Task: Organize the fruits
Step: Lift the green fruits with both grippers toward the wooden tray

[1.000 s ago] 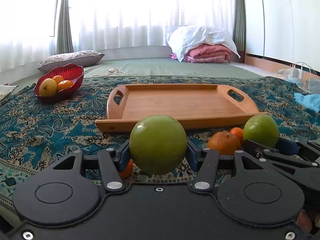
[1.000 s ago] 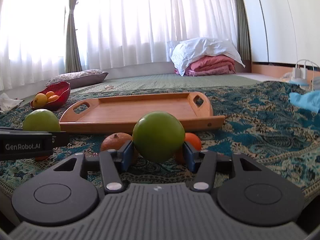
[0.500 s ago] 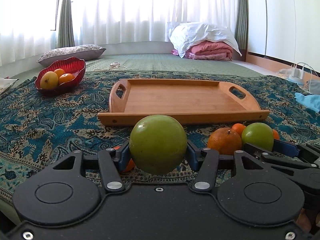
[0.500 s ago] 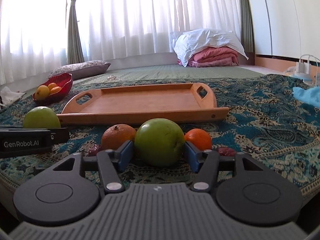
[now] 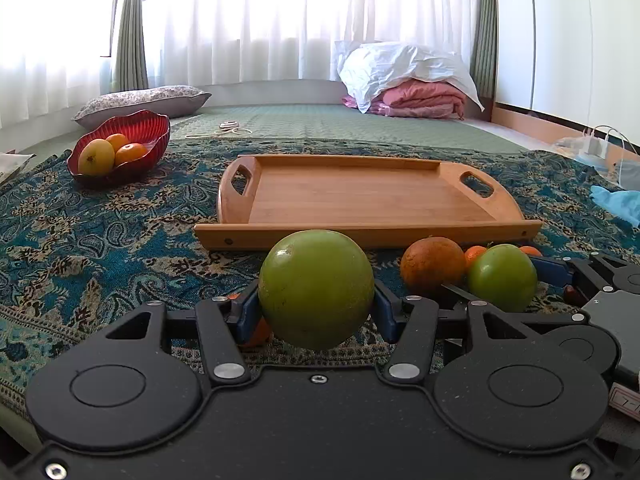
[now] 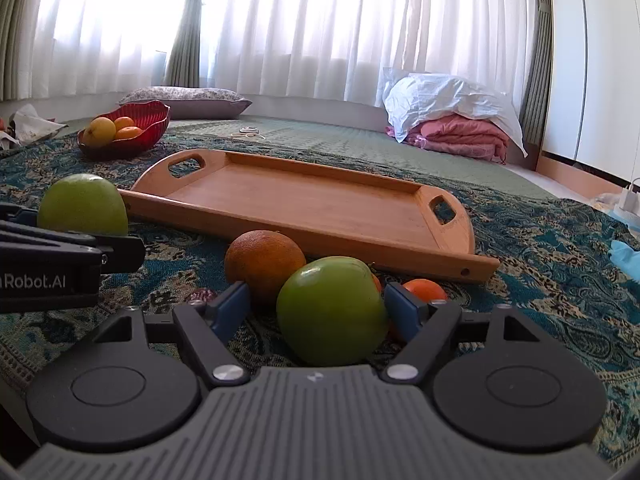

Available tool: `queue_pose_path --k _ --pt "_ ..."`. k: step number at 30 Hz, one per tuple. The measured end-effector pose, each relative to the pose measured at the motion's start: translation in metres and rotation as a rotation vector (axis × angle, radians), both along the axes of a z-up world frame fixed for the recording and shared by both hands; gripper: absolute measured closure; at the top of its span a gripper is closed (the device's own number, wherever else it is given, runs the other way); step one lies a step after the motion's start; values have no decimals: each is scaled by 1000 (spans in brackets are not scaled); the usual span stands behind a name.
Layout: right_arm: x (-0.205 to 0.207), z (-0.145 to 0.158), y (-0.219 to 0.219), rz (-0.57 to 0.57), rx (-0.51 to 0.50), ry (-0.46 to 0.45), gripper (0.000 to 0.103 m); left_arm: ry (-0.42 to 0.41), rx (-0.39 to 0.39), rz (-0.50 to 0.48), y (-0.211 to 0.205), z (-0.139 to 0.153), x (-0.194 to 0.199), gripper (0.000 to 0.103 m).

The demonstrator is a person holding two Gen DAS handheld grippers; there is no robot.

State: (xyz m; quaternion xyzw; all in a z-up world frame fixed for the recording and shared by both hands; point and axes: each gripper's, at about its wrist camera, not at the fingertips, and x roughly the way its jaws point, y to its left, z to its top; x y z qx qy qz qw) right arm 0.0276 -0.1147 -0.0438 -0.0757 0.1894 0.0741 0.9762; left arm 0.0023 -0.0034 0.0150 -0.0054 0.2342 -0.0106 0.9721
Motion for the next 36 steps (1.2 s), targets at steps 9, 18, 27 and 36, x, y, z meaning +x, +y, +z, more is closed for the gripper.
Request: queue_pose_path --k 9,18,27,36 --pt "-15 -1 -9 -28 -15 -23 43 -4 3 3 4 -1 7 50" --pt "-13 -6 -5 -25 -62 37 31 -3 2 -3 2 -2 10 50" --pt "9 -8 -19 -54 152 87 42 0 -6 -1 4 -2 12 50" --pt "-8 -1 -29 -61 262 -1 42 2 -20 1 5 1 15 50"
